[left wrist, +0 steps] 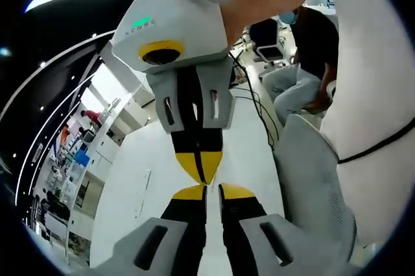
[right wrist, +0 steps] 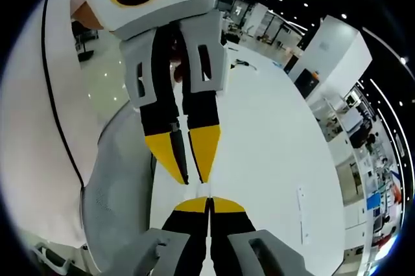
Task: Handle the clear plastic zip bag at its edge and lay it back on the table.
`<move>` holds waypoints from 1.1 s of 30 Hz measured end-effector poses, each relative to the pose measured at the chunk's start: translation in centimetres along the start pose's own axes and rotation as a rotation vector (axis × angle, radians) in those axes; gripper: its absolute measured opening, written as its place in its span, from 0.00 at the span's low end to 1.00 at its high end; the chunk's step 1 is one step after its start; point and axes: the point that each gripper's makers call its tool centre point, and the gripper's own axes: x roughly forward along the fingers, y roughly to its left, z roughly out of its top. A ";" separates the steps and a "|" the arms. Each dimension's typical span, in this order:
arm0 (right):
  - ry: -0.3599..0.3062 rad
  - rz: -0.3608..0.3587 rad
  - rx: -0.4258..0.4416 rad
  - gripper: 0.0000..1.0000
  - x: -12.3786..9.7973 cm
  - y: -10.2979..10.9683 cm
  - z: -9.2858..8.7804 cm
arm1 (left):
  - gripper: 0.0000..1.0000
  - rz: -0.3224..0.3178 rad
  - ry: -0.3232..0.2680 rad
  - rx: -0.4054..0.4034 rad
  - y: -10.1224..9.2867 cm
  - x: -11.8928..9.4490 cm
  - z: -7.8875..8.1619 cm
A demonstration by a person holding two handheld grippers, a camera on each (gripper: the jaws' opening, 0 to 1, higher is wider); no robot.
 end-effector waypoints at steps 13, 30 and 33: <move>0.002 0.001 -0.014 0.00 0.0 0.2 0.3 | 0.04 -0.009 0.059 0.001 0.0 0.6 -1.1; 0.001 -0.004 -0.004 0.00 0.1 0.1 0.3 | 0.00 -0.045 0.079 -0.008 -1.1 0.8 -1.7; 0.001 -0.008 -0.004 0.00 0.1 0.0 0.4 | 0.00 -0.053 0.078 -0.019 -1.3 0.7 -1.8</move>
